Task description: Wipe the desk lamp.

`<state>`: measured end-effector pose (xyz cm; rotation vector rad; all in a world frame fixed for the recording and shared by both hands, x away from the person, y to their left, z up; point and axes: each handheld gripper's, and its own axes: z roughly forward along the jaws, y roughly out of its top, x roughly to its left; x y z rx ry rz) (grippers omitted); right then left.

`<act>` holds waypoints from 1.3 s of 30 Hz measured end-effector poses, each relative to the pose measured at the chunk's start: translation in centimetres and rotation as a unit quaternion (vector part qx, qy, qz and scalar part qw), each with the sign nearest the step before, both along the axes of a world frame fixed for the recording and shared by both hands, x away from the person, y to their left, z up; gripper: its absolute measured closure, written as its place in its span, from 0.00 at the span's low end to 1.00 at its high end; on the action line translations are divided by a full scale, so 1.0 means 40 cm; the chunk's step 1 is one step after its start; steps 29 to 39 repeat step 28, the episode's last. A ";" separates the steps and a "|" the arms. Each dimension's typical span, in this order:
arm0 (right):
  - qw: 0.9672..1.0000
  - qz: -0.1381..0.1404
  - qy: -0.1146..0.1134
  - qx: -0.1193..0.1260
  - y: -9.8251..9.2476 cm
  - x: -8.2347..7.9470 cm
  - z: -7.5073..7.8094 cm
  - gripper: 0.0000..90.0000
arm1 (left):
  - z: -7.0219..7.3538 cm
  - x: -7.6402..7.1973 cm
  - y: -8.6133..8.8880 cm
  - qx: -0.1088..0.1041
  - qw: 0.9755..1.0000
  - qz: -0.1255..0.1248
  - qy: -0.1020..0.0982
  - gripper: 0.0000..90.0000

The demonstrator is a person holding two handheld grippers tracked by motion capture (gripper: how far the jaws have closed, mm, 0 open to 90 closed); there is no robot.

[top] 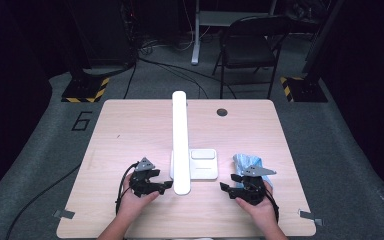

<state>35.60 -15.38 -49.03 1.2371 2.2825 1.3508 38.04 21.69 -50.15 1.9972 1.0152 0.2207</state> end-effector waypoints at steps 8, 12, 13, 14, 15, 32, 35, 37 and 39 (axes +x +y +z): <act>1.000 0.009 0.008 -0.003 0.009 0.003 -0.021 0.43 | -0.005 0.003 0.041 -0.003 1.000 0.026 -0.006 0.27; 1.000 0.021 0.007 -0.010 0.024 0.001 -0.034 0.43 | -0.010 0.010 0.050 -0.002 1.000 0.022 0.001 0.27; 1.000 0.023 0.012 -0.011 0.028 -0.001 -0.035 0.43 | -0.014 0.012 0.049 -0.006 1.000 0.029 -0.004 0.27; 1.000 0.023 0.006 -0.013 0.031 0.000 -0.038 0.43 | -0.015 0.013 0.050 -0.006 1.000 0.030 -0.003 0.27; 1.000 0.025 0.011 -0.014 0.034 -0.002 -0.040 0.43 | -0.016 0.013 0.050 -0.006 0.999 0.032 -0.002 0.27; 0.999 0.033 0.002 -0.023 0.054 0.002 -0.064 0.43 | -0.025 0.023 0.063 -0.004 0.999 0.038 -0.001 0.27; 0.999 0.033 0.002 -0.023 0.054 0.002 -0.064 0.43 | -0.025 0.023 0.063 -0.004 0.999 0.038 -0.001 0.27; 0.999 0.033 0.002 -0.023 0.054 0.002 -0.064 0.43 | -0.025 0.023 0.063 -0.004 0.999 0.038 -0.001 0.27; 0.999 0.033 0.002 -0.023 0.054 0.002 -0.064 0.43 | -0.025 0.023 0.063 -0.004 0.999 0.038 -0.001 0.27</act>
